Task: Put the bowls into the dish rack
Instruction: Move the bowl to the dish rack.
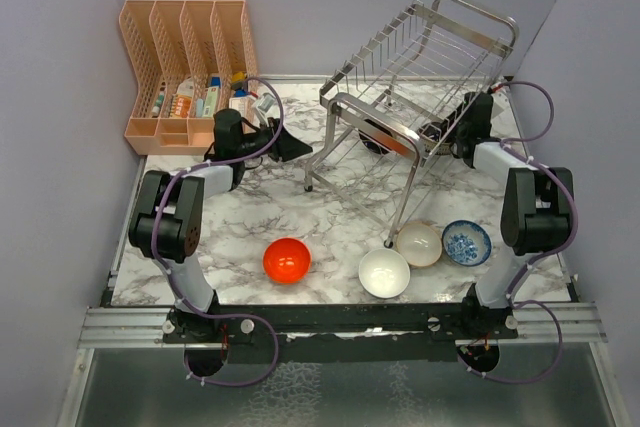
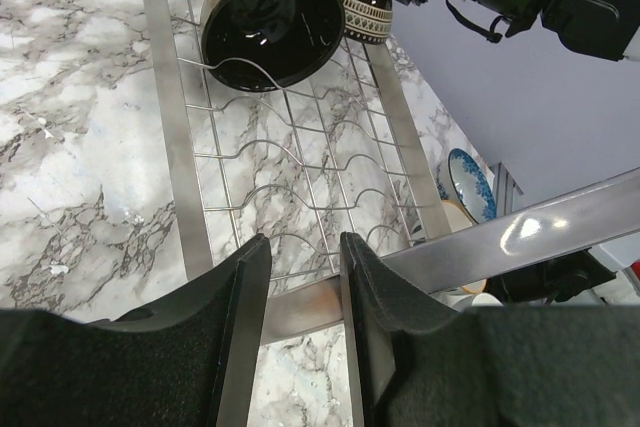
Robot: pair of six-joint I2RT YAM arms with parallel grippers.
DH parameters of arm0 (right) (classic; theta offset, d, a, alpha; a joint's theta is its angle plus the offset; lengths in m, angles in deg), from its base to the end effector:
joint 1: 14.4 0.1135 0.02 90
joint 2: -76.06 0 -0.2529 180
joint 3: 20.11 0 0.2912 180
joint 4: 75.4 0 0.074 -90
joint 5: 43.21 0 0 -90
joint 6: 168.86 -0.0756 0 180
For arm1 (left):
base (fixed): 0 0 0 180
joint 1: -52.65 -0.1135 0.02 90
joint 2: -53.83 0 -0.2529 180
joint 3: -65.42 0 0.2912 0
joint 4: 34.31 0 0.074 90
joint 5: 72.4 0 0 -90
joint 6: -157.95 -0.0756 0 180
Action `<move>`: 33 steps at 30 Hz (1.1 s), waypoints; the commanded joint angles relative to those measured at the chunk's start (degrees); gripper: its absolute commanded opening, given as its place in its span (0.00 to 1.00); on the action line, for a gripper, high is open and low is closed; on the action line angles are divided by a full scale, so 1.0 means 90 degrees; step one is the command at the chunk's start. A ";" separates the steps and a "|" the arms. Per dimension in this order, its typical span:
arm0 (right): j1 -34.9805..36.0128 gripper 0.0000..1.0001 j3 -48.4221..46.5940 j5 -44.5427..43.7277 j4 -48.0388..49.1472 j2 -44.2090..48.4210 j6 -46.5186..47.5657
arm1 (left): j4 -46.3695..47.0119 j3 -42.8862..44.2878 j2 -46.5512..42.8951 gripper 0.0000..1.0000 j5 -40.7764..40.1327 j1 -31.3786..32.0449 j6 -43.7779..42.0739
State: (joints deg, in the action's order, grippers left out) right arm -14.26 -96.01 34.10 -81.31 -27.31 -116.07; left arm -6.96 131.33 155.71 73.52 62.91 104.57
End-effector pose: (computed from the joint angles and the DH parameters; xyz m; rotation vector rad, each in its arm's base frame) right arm 0.4603 -0.0155 0.1439 0.8007 1.9854 0.1435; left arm 0.4049 -0.1369 0.1725 0.3689 1.8372 -1.4132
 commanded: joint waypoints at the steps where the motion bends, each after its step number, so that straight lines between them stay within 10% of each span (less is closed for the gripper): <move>1: -0.0055 0.36 0.0518 0.0706 -0.2077 -0.0621 0.0568 | 0.0076 0.0209 -0.0283 0.37 -0.0044 0.0041 -0.0102; 33: 0.0488 0.39 0.2368 0.1770 -0.1502 0.0804 0.0157 | 0.0493 0.0153 -0.0655 0.37 0.0051 0.0041 0.0215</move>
State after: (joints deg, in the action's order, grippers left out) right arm -12.38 -82.00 47.92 -83.74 -18.39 -113.56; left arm -4.69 131.90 153.70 73.54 62.91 106.19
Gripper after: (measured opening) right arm 0.384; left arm 0.369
